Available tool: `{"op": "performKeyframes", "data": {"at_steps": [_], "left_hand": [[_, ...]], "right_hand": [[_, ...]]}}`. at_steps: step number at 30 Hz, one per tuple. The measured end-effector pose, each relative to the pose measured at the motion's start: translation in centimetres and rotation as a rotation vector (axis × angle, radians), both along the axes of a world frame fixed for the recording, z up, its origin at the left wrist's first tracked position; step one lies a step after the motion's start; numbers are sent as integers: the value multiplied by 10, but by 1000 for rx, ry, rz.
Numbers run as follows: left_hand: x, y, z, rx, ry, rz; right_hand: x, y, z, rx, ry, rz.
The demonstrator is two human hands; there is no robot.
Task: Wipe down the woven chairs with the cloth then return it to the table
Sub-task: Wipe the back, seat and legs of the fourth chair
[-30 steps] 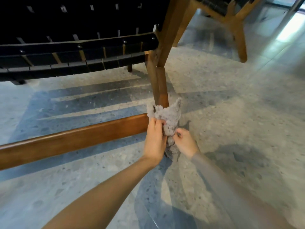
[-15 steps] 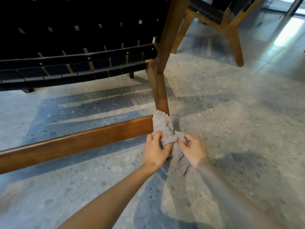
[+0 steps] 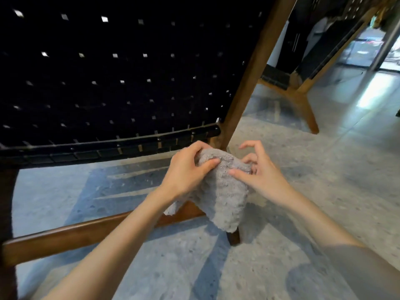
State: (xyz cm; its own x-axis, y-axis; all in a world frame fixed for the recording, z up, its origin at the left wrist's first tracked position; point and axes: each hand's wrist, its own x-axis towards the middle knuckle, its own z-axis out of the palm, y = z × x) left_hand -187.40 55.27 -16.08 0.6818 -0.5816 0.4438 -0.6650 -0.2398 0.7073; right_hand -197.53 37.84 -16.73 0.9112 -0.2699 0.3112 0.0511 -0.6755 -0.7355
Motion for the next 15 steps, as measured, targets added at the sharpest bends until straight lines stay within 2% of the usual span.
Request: {"op": "performKeyframes", "data": {"at_steps": [5, 8, 11, 13, 15], "left_hand": [[7, 28, 56, 137, -245, 196], [11, 38, 83, 148, -155, 234], [14, 41, 101, -16, 130, 175], [13, 42, 110, -124, 258, 121], [12, 46, 117, -145, 303, 55]], "right_hand": [[10, 16, 58, -291, -57, -105], [18, 31, 85, -360, -165, -260], [30, 51, 104, -241, -178, -268], [38, 64, 110, -21, -134, -173], [41, 74, 112, 196, -90, -54]]}}
